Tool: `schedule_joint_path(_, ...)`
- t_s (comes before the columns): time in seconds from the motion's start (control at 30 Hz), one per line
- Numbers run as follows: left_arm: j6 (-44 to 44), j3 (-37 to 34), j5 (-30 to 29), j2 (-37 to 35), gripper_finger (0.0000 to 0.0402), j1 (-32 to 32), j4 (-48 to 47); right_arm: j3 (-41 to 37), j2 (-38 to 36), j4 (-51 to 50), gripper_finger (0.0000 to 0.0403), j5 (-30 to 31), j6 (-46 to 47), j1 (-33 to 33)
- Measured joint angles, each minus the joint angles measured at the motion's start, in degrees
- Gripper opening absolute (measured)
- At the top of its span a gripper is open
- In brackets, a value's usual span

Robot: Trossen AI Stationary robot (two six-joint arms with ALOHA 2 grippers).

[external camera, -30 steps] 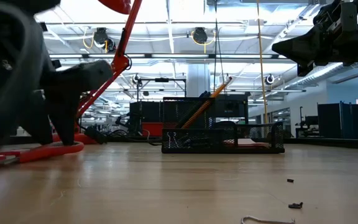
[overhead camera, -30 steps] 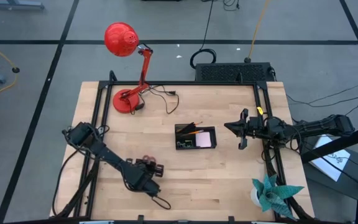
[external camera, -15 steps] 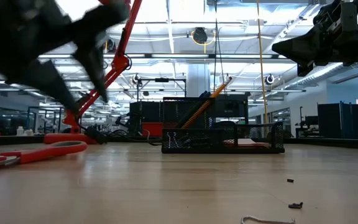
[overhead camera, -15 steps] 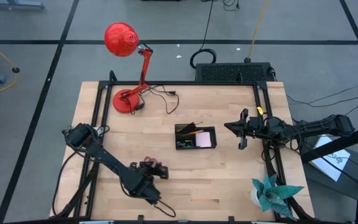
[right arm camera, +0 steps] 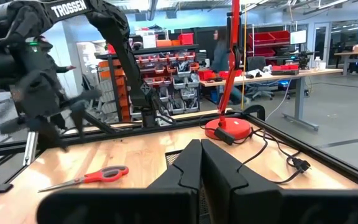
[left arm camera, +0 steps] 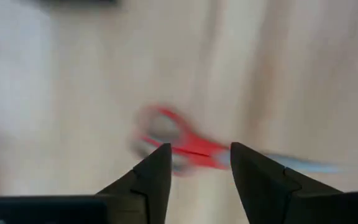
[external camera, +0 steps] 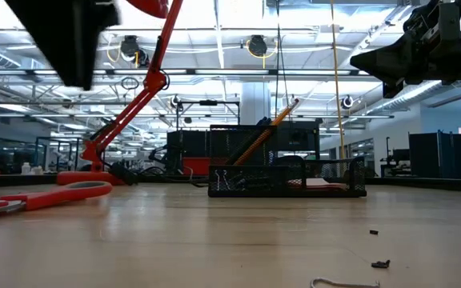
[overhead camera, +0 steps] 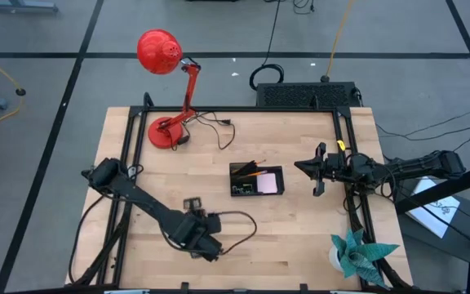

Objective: Pick and place office supplies into organizer
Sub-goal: Put the orange scissor into the black desk organizer

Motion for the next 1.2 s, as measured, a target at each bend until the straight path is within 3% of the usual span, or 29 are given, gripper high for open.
schedule_joint_path(0.1,-15.62,-0.69,8.54,0.0,0.0159,0.11,4.55,0.0,0.0,0.0,0.0004,0.0,0.1,0.0)
schedule_joint_path(0.2,-28.26,-1.6,9.23,0.11,0.0148,-0.7,10.66,0.0,0.0,-0.05,0.0004,-0.22,1.24,0.0)
schedule_joint_path(0.27,-32.72,-1.64,4.5,0.09,0.0141,-1.42,14.37,0.0,0.0,-0.77,0.0004,-1.51,2.13,-0.02)
schedule_joint_path(0.47,-43.75,-1.64,-20.46,0.09,0.0134,-3.51,19.36,0.0,0.04,-0.88,0.0004,-5.39,4.94,0.0)
schedule_joint_path(0.53,-47.08,-1.64,-26.33,0.09,0.0134,-4.96,17.95,0.0,0.04,-1.29,0.0004,-6.38,5.05,0.0)
schedule_joint_path(0.63,-52.76,-1.66,-31.13,-1.39,0.0136,-8.14,14.32,0.0,0.04,-1.84,0.0004,-8.15,5.05,0.0)
schedule_joint_path(0.83,-74.09,-1.7,-38.17,-4.93,0.0165,-14.77,-1.74,-0.01,0.11,-3.56,0.0004,-11.93,5.07,0.0)
schedule_joint_path(0.9,-80.07,-1.66,-37.12,-6.15,0.0176,-15.68,-4.96,0.0,0.12,-4.3,0.0004,-12.31,5.07,0.0)
schedule_joint_path(1.0,-83.08,-1.66,-26.48,-6.71,0.0188,-13.5,-6.31,0.0,0.17,-4.46,0.0004,-12.27,5.07,0.0)
schedule_joint_path(1.1,-81.65,-1.66,-13.82,-6.43,0.0192,-8.79,-5.63,0.0,0.2,-4.09,0.0004,-12.24,4.72,0.0)
schedule_joint_path(1.2,-74.04,-1.66,-6.86,-6.11,0.0192,-3.46,-2.7,0.0,0.2,-3.46,0.0004,-12.17,3.58,0.0)
